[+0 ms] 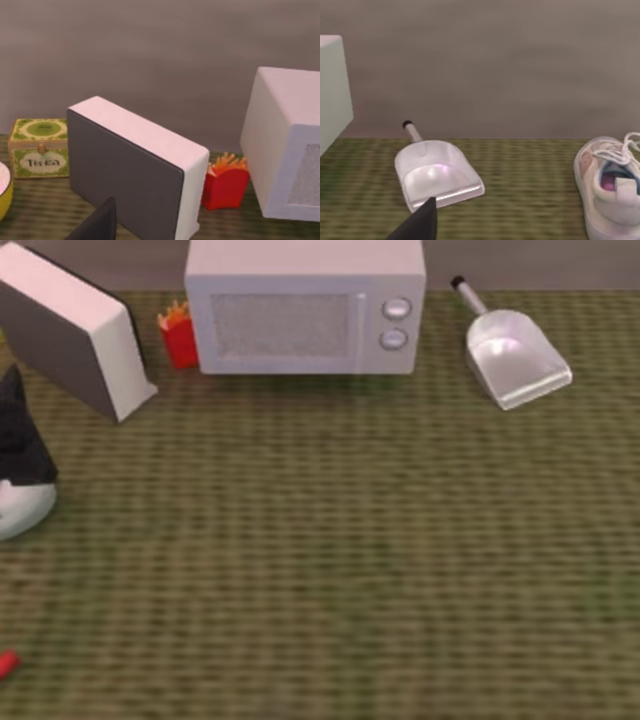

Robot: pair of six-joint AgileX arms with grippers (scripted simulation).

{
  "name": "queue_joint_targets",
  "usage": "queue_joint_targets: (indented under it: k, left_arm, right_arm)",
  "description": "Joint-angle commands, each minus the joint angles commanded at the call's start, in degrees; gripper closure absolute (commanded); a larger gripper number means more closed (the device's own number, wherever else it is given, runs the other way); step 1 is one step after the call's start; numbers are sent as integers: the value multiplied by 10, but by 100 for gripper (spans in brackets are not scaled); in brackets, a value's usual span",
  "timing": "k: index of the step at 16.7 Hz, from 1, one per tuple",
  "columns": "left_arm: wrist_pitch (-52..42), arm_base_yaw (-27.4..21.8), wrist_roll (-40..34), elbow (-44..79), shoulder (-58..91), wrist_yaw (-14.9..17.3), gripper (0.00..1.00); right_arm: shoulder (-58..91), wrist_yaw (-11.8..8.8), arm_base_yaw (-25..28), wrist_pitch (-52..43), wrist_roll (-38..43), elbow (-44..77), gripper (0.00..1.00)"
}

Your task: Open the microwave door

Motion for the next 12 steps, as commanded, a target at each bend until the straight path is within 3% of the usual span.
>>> queue_joint_targets:
  k: [12]
  left_arm:
    - [6,-253,-139,496,690,-224,0]
  right_arm:
    - [0,0,0,0,0,0,0]
